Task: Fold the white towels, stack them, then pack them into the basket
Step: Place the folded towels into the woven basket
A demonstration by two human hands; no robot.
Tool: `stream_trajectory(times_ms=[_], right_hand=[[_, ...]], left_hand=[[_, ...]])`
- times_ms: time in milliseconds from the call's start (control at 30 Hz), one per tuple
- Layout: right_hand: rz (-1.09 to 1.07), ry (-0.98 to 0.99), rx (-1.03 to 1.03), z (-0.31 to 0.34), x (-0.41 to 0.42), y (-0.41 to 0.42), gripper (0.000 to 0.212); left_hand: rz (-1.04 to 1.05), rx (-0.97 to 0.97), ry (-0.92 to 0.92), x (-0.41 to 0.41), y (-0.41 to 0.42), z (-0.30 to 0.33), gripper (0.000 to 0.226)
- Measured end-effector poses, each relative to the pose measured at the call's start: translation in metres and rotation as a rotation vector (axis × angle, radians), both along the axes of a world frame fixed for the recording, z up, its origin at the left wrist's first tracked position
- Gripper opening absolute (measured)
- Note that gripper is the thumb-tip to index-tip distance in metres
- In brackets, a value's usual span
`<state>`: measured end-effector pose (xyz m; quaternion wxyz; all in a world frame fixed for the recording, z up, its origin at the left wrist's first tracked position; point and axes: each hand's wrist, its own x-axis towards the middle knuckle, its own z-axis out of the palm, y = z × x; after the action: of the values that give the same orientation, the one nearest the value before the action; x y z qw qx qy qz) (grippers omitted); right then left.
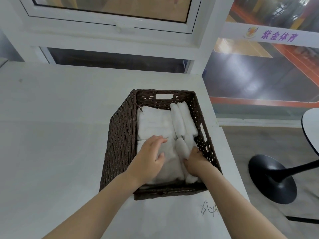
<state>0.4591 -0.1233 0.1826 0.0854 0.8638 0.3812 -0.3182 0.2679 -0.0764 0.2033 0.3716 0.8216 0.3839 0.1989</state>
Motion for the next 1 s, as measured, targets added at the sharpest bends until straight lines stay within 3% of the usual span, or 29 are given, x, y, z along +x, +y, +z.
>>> stream_trajectory(times_ms=[100,167,267,367,433,533,700,800,900,1000], right_hand=[[0.011,0.009,-0.105,0.005,-0.001,0.008,0.081],[0.016,-0.012,-0.015,0.017,-0.004,0.008,0.077],[0.082,-0.104,0.421,0.036,-0.001,-0.005,0.044],[0.208,-0.219,0.821,0.049,0.009,-0.019,0.025],[0.247,-0.269,0.803,0.044,0.017,-0.020,0.029],[0.353,-0.224,0.596,0.031,0.022,-0.020,0.047],[0.332,-0.015,0.696,0.034,0.035,-0.028,0.039],[0.283,0.038,0.761,0.029,0.040,-0.032,0.031],[0.240,0.077,0.784,0.028,0.038,-0.031,0.030],[0.282,0.086,0.774,0.028,0.036,-0.030,0.040]], left_hand=[[-0.007,0.162,0.000,-0.018,0.000,0.004,0.042],[0.059,0.149,0.020,-0.038,0.004,-0.001,0.044],[0.135,0.043,-0.020,-0.068,0.005,-0.012,0.051],[0.298,-0.328,-0.150,-0.089,0.001,-0.026,0.052],[0.415,-0.499,-0.139,-0.101,0.001,-0.045,0.052],[0.555,-0.674,-0.047,-0.114,-0.006,-0.073,0.053],[0.697,-0.907,0.021,-0.131,-0.011,-0.092,0.060],[0.655,-0.878,0.069,-0.135,-0.010,-0.090,0.060],[0.475,-0.857,-0.060,-0.151,-0.023,-0.090,0.060],[0.207,-0.730,-0.054,-0.176,-0.041,-0.100,0.093]])
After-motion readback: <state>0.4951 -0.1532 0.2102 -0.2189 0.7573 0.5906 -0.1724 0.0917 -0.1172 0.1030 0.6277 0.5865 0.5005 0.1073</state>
